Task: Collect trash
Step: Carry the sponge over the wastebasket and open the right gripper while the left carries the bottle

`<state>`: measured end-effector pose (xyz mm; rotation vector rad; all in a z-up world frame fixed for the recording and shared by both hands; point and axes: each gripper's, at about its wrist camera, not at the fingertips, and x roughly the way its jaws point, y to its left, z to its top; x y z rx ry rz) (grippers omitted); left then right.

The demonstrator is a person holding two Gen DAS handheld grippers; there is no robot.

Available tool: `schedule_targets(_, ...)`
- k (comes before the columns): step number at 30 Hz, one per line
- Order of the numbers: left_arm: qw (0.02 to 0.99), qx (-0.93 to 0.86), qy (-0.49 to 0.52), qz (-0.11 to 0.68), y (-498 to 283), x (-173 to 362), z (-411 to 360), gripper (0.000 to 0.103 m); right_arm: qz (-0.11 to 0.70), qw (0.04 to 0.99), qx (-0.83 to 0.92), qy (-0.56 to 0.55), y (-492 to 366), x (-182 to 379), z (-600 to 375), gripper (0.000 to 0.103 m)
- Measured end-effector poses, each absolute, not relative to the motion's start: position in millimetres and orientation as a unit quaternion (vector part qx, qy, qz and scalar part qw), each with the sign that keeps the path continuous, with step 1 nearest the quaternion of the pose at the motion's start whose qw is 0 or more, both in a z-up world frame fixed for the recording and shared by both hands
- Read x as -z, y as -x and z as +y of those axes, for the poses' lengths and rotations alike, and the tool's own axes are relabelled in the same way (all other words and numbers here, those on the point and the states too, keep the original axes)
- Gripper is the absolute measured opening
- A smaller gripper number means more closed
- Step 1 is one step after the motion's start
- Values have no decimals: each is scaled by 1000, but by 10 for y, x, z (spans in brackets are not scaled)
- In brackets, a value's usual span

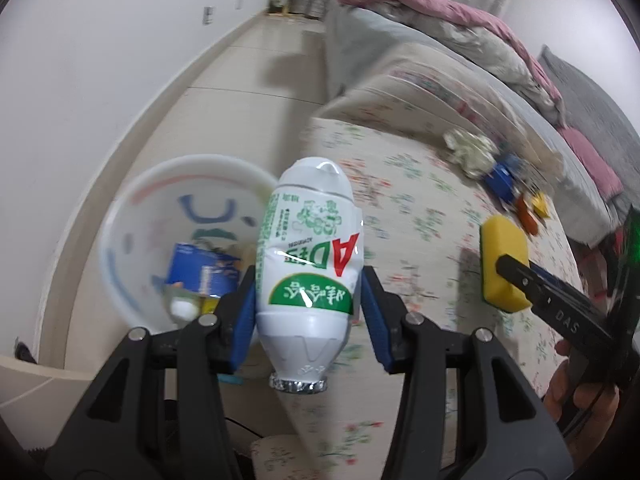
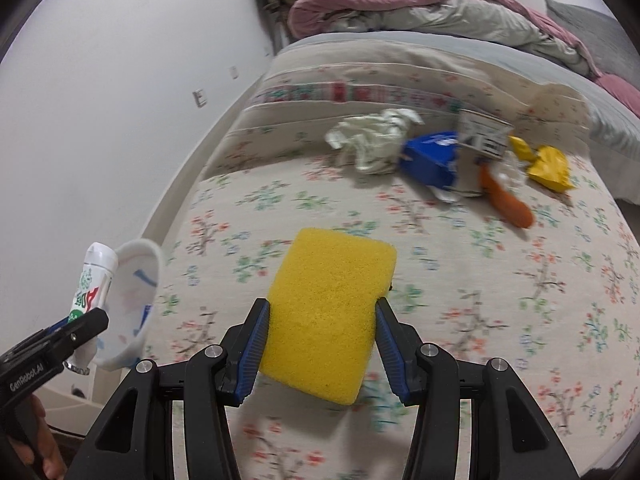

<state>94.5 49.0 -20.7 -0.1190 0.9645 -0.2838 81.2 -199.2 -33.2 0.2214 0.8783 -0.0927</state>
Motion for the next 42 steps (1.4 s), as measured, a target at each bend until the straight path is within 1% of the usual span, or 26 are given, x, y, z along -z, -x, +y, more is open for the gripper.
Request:
schedule_targets(10, 877, 81, 109, 461, -1051, 336, 1088, 51, 422, 901, -30, -96, -1048, 372, -1371, 53)
schedule_targets(25, 875, 54, 144, 459, -1149, 526, 1552, 51, 428, 888, -150, -76, -1560, 543, -512, 54)
schedule_targets(30, 872, 52, 154, 461, -1184, 575, 1622, 51, 425, 885, -172, -82, -1676, 593, -374, 57)
schedule_targets(31, 872, 52, 155, 462, -1192, 583, 1628, 51, 424, 883, -180, -84, -1686, 603, -353, 61)
schedule_targets(32, 871, 53, 156, 462, -1197, 590, 1628, 51, 424, 882, -185, -87, -1702, 617, -332, 67)
schedule_targets(34, 871, 56, 156, 463, -1201, 605, 1625, 51, 421, 884, -184, -87, -1703, 619, -325, 72)
schedule_targets(42, 872, 60, 144, 464, -1235, 620, 1623, 51, 410, 896, -150, -80, -1612, 553, -499, 73)
